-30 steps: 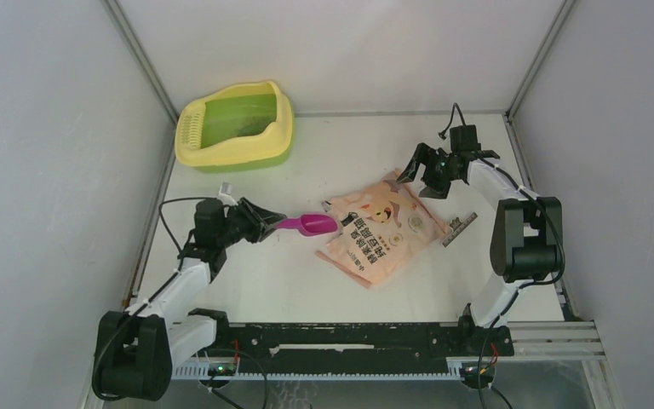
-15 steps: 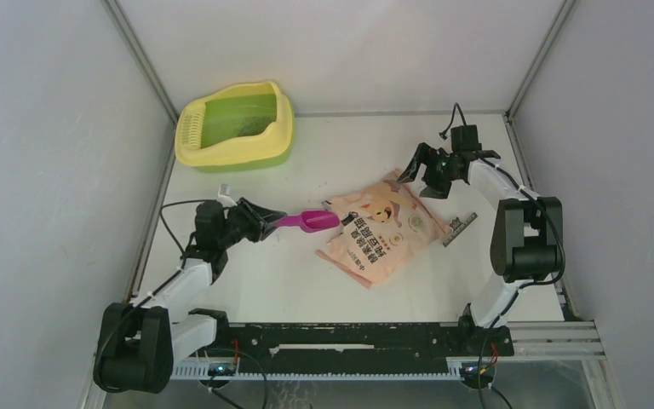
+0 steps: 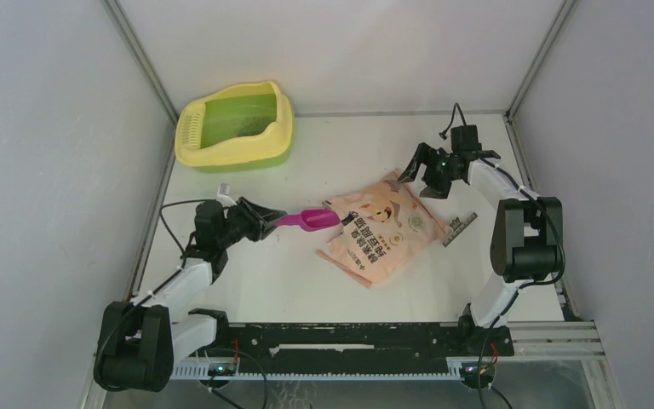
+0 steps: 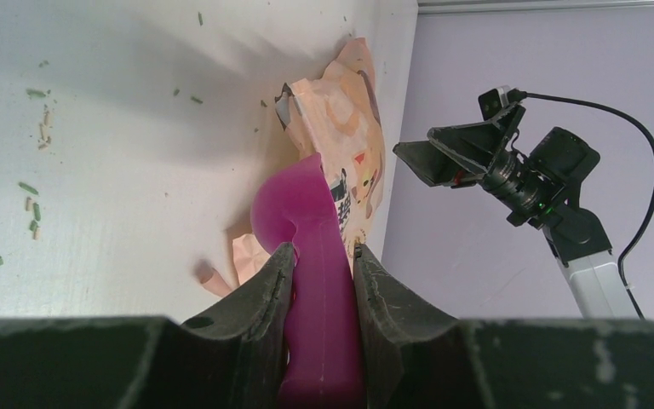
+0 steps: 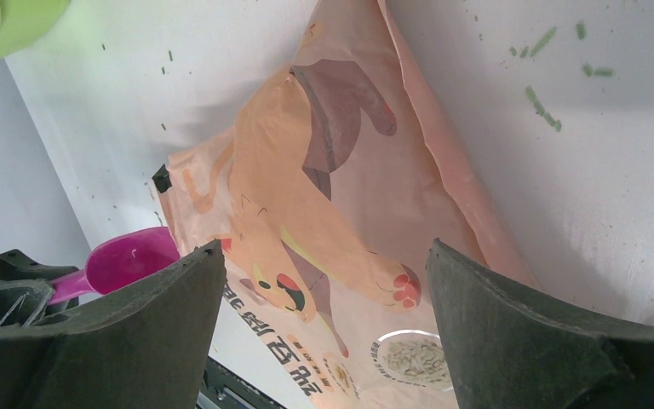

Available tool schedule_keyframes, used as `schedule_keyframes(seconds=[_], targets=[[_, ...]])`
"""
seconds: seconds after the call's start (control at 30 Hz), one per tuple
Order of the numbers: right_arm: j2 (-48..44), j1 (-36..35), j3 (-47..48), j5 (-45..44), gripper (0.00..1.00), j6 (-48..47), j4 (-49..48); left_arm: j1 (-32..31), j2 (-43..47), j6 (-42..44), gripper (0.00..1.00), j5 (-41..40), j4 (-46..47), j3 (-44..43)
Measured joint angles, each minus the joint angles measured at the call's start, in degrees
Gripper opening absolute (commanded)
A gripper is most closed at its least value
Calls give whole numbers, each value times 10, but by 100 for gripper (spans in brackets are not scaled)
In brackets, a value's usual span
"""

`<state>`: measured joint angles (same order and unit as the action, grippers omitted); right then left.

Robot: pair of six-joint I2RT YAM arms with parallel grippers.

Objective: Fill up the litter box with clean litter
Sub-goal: 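Scoop the cat litter from the cat litter bag.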

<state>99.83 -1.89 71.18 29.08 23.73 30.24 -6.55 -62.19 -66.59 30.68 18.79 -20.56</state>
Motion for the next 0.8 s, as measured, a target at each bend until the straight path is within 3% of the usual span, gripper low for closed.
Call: schedule_keyframes(seconds=[0.8], targets=[[0,0,-7,2,94,0,-4,18,38,4,3,0,-52,0]])
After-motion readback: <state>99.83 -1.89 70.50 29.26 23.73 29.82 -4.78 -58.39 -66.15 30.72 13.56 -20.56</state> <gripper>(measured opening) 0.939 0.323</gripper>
